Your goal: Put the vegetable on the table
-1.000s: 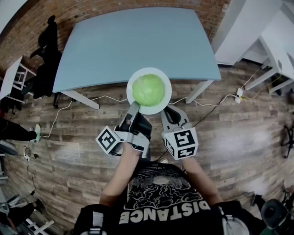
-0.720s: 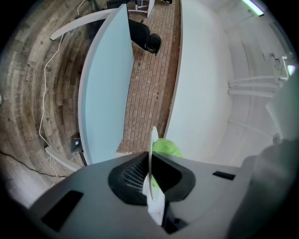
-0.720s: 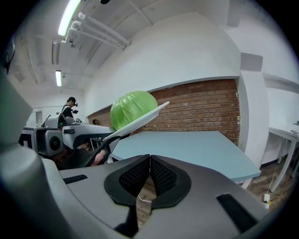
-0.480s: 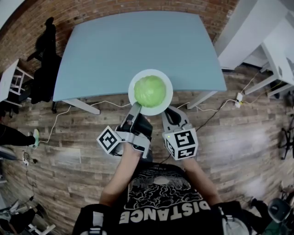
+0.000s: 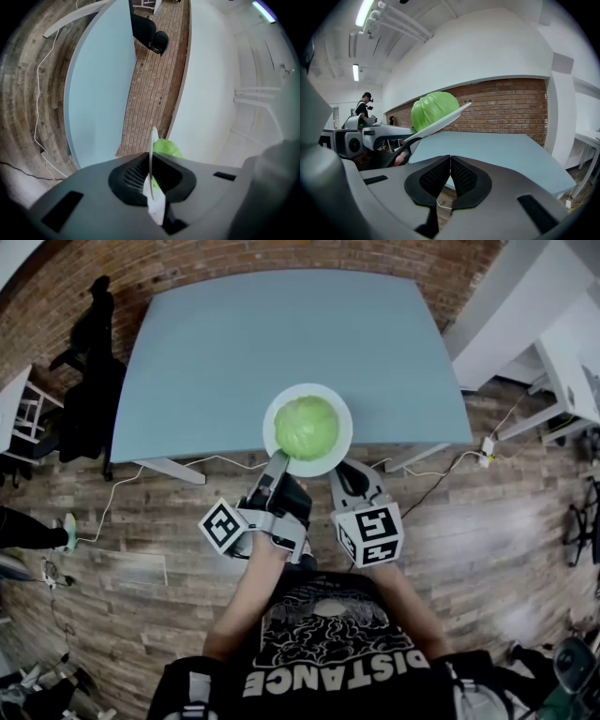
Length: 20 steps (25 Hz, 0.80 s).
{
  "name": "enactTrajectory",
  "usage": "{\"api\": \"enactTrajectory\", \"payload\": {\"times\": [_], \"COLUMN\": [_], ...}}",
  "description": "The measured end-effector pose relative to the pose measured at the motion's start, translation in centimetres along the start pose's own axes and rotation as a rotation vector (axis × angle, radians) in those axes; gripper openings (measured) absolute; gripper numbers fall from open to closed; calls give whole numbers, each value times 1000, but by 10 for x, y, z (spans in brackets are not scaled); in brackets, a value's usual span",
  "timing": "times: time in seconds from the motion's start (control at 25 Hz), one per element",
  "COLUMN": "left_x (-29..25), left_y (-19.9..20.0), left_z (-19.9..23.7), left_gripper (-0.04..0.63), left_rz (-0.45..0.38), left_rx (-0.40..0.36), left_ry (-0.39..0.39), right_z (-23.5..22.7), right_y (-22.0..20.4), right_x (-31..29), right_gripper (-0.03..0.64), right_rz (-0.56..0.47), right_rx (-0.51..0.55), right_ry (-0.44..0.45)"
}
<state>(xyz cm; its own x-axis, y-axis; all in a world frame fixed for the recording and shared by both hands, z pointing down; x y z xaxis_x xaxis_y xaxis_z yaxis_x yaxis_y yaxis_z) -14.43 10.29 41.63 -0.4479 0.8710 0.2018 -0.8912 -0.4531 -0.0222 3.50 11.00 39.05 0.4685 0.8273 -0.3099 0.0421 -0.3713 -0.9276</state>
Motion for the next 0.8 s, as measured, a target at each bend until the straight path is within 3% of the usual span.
{"api": "enactTrajectory", "payload": {"times": [0.2,0.8], "left_x": [-10,-26], "left_y": [29,46], "left_z": [3,10], "left_gripper": [10,9], "left_rz": [19,26], "left_rx": [19,13], "left_ry": [-19,-22], "right_z": [14,9], "right_y": [8,15], "right_x": [-27,-50], "right_gripper": [9,9], "right_rz": [6,-20], "right_rx": [2,-17], "right_ry": [-9,-12]}}
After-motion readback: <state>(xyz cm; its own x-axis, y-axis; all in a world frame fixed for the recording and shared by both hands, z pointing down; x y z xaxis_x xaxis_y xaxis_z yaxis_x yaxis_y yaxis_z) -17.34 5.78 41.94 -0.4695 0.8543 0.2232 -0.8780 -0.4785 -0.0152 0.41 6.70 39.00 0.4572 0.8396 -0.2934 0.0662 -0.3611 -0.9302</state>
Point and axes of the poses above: the fingertips, and each gripper's own axes: x backward along the fingers, z to its left, y out of its top, the point moved 9 cm from there along x, backward along the fingers, and after that the axes turned 10 degrees about -x, right-handed, at the moved point
